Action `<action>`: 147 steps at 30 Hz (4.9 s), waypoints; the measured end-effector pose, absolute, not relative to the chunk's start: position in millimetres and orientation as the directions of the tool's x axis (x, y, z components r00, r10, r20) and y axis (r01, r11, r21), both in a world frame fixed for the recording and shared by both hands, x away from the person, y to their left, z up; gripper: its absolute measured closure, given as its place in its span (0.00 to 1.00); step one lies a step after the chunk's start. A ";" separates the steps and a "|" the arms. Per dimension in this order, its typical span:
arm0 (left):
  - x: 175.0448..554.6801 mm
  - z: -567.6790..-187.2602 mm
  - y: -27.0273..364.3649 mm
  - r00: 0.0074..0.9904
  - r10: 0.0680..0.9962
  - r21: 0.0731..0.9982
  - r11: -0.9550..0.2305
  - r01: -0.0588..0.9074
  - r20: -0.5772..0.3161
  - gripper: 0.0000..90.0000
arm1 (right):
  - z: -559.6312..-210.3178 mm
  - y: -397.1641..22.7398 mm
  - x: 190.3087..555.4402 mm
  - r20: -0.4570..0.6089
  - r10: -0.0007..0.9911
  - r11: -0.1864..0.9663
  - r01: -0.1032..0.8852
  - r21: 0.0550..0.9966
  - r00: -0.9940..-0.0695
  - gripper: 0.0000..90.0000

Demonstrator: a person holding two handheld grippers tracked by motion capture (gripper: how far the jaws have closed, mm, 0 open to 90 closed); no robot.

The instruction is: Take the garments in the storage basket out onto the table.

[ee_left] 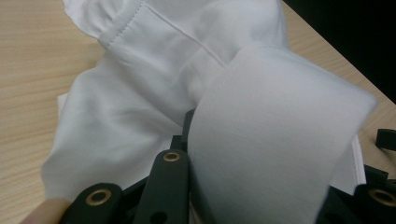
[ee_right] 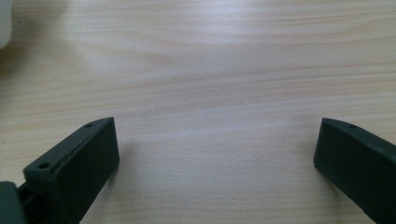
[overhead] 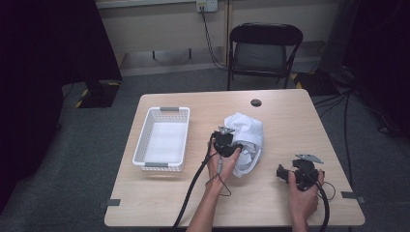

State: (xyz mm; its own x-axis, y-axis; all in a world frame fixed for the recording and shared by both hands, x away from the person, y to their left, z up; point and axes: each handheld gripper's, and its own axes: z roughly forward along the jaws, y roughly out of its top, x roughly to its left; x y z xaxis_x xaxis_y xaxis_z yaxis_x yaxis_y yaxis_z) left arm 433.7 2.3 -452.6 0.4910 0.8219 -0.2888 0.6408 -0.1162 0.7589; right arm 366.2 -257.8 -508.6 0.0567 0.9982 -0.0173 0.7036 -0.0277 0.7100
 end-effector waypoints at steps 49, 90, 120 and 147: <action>443.6 -488.8 -1.4 0.487 0.790 0.706 -0.099 0.701 -0.373 0.31 | -508.6 -257.8 366.2 -0.018 0.998 -0.027 0.704 0.710 0.057 0.00; 432.0 -463.8 17.4 0.422 0.862 0.780 -0.049 0.623 -0.283 0.09 | -508.6 -257.8 366.2 -0.017 0.998 -0.028 0.704 0.710 0.057 0.00; 411.0 -425.9 49.2 0.459 0.812 0.777 -0.012 0.630 -0.360 0.07 | -508.6 -257.8 366.2 -0.017 0.998 -0.028 0.704 0.710 0.057 0.00; 380.3 -400.3 80.9 0.453 0.876 0.871 -0.082 0.485 -0.169 0.00 | -508.6 -257.8 366.2 -0.018 0.998 -0.027 0.704 0.710 0.057 0.00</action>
